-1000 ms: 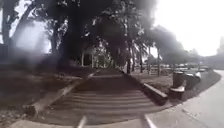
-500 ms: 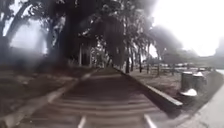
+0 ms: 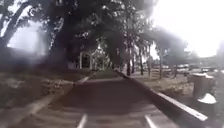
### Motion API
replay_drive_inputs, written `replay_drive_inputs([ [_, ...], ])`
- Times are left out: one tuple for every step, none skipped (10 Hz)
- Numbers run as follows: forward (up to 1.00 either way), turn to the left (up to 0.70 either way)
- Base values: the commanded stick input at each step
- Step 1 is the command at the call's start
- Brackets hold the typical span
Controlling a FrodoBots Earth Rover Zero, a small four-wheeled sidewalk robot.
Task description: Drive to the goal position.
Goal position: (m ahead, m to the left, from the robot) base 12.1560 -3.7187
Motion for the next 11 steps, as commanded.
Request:
replay_drive_inputs([
  [0.85,0.00],
  [0.85,0.00],
  [0.85,0.00],
  [0.85,0.00],
  [0.85,0.00],
  [0.85,0.00],
  [0.85,0.00],
  [0.85,0.00],
  [0.85,0.00],
  [0.85,0.00],
  [0.85,0.00],
])
